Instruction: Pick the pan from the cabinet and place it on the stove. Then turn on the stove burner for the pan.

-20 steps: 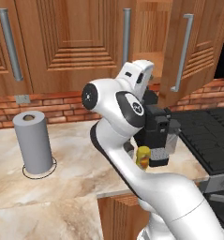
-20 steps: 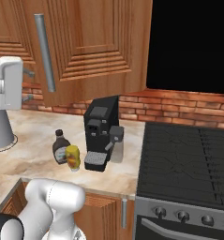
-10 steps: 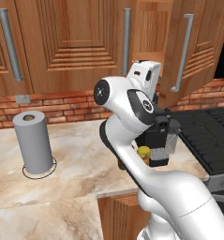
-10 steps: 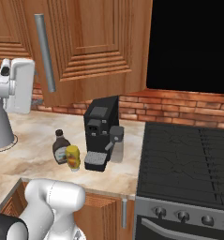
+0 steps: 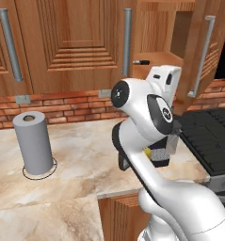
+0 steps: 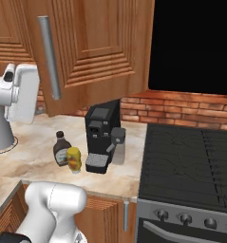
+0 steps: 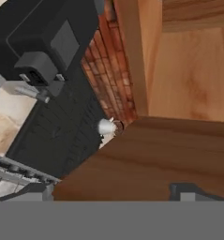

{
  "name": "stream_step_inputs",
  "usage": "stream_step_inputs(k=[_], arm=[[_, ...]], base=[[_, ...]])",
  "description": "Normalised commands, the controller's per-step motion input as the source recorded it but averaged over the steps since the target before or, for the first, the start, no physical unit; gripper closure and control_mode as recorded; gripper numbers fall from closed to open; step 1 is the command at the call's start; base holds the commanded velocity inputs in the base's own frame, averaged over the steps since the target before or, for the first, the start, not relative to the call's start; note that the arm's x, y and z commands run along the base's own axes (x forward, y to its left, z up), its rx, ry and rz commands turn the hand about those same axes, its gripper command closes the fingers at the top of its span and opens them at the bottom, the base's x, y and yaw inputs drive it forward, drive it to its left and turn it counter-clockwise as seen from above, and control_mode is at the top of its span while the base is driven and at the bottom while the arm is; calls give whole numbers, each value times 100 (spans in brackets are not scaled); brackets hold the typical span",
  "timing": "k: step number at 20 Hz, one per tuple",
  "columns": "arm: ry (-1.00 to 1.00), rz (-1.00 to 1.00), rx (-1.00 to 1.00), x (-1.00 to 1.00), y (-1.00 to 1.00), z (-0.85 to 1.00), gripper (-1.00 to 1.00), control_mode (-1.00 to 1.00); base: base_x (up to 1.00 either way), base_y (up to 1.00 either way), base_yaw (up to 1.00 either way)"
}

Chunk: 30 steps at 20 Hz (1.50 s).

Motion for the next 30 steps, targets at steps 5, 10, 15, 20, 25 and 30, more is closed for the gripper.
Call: stream_step_inputs(k=[5, 10, 15, 20, 25, 30], arm=[[0, -7, 0, -95, -53, 0, -100, -100], [10, -5, 0, -31, -71, 0, -100, -100], [14, 0, 0, -1, -88, 0, -100, -100], [10, 0, 3, -9, -83, -1, -100, -100], [5, -2, 4, -18, -52, -14, -100, -100], [5, -2, 3, -9, -29, -9, -100, -100]], base=[[0, 0, 0], [0, 0, 0], [0, 0, 0], [0, 0, 0], [0, 0, 0], [0, 0, 0]])
